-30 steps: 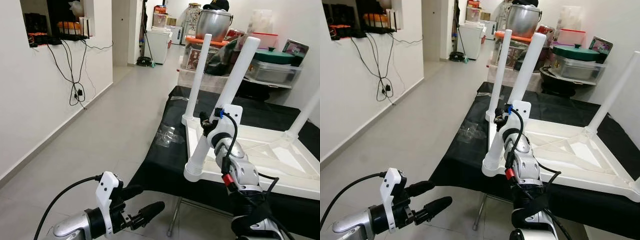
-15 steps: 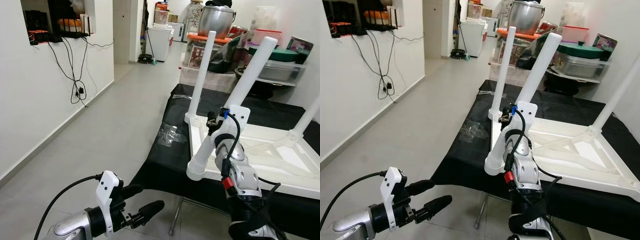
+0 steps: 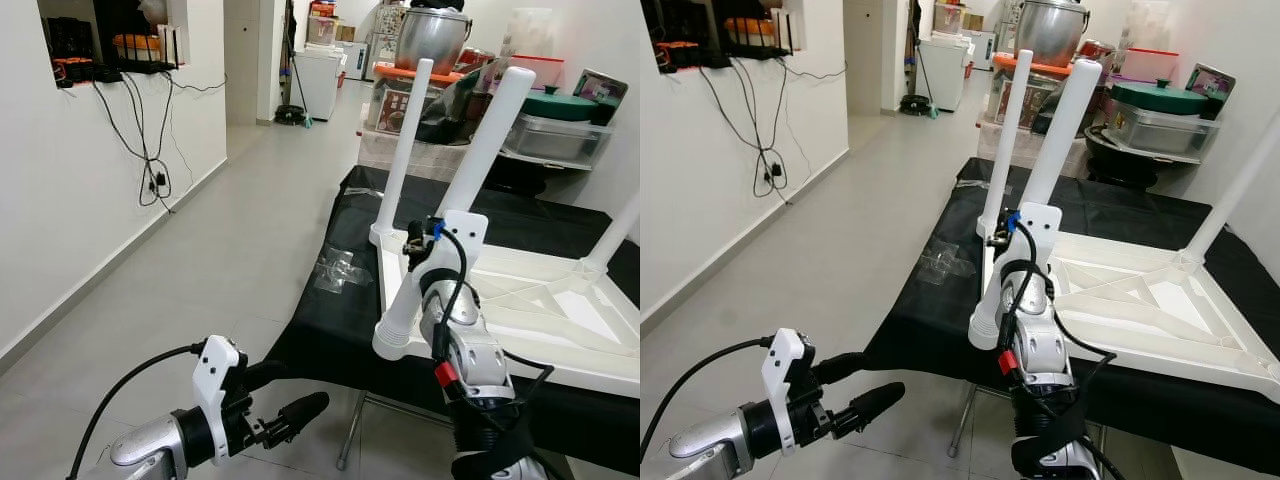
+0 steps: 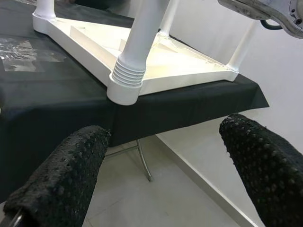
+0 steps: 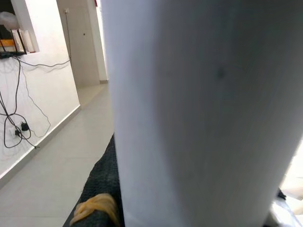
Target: Building children table
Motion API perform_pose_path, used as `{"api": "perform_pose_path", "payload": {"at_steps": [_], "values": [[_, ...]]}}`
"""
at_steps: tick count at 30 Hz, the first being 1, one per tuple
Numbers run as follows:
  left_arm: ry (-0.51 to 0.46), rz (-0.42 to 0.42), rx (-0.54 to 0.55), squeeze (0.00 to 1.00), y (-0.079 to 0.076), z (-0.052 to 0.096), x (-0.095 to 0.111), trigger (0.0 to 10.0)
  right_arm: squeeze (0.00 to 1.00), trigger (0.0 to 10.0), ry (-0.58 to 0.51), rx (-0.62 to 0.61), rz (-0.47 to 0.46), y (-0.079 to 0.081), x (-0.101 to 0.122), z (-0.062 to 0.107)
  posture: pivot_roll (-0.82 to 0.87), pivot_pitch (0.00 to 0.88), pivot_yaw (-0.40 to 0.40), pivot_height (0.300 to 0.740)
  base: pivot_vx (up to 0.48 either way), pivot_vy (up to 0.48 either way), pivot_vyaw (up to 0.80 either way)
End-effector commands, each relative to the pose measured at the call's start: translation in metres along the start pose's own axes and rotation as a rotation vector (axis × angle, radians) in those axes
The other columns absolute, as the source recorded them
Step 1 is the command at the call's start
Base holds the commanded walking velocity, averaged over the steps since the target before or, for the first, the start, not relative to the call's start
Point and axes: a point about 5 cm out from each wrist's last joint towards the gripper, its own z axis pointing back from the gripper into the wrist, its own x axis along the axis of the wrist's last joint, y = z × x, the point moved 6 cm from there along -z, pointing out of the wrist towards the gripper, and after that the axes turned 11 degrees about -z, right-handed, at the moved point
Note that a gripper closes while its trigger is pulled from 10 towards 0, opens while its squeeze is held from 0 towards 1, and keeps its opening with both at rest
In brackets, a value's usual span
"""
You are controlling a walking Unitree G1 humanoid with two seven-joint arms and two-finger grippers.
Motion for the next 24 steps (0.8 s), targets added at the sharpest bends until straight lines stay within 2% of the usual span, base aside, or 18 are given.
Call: {"api": "perform_pose_path", "payload": {"at_steps": [1, 10, 11, 12, 15, 17, 19, 20, 21, 22, 24], "values": [[0.008, -0.003, 0.010, 1.00, 0.003, -0.001, -0.002, 10.0, 0.00, 10.0, 0.296, -0.127, 0.086, -0.041, -0.079, 0.015, 0.07, 0.000, -0.098, 0.740, 0.000, 0.000, 0.00], [0.009, -0.004, 0.009, 1.00, 0.003, -0.001, -0.003, 10.0, 0.00, 10.0, 0.299, -0.039, 0.069, -0.026, -0.078, 0.014, 0.07, 0.000, -0.095, 0.740, 0.000, 0.000, 0.00], [0.006, -0.007, 0.012, 1.00, 0.005, -0.002, -0.002, 10.0, 0.00, 10.0, 0.247, -0.013, 0.047, -0.021, -0.060, 0.005, 0.07, 0.000, -0.093, 0.740, 0.000, 0.000, 0.00], [0.006, -0.007, 0.012, 1.00, 0.005, -0.002, -0.002, 10.0, 0.00, 10.0, 0.247, -0.013, 0.047, -0.021, -0.060, 0.005, 0.07, 0.000, -0.093, 0.740, 0.000, 0.000, 0.00], [0.005, -0.010, 0.014, 1.00, 0.007, -0.001, -0.001, 10.0, 0.00, 10.0, 0.151, 0.008, 0.009, -0.015, -0.025, -0.011, 0.07, 0.000, -0.084, 0.740, 0.000, 0.000, 0.00], [0.005, -0.010, 0.014, 1.00, 0.007, -0.001, -0.001, 10.0, 0.00, 10.0, 0.151, 0.008, 0.009, -0.015, -0.025, -0.011, 0.07, 0.000, -0.084, 0.740, 0.000, 0.000, 0.00], [0.006, -0.012, 0.009, 1.00, 0.006, -0.002, -0.001, 10.0, 0.00, 10.0, 0.123, 0.022, -0.086, -0.010, -0.006, -0.018, 0.07, 0.000, -0.081, 0.740, 0.000, 0.000, 0.00], [0.006, -0.012, 0.009, 1.00, 0.006, -0.002, -0.001, 10.0, 0.00, 10.0, 0.123, 0.022, -0.086, -0.010, -0.006, -0.018, 0.07, 0.000, -0.081, 0.740, 0.000, 0.000, 0.00], [0.005, -0.013, 0.007, 1.00, 0.006, -0.003, -0.001, 10.0, 0.00, 10.0, 0.103, 0.036, -0.142, -0.006, 0.007, -0.022, 0.07, 0.000, -0.079, 0.740, 0.000, 0.000, 0.00], [0.005, -0.013, 0.007, 1.00, 0.006, -0.003, -0.001, 10.0, 0.00, 10.0, 0.103, 0.036, -0.142, -0.006, 0.007, -0.022, 0.07, 0.000, -0.079, 0.740, 0.000, 0.000, 0.00], [0.005, -0.015, 0.003, 1.00, 0.006, -0.003, -0.001, 10.0, 0.00, 10.0, 0.048, 0.063, -0.198, -0.002, 0.033, -0.027, 0.07, 0.000, -0.074, 0.740, 0.000, 0.000, 0.00]]}}
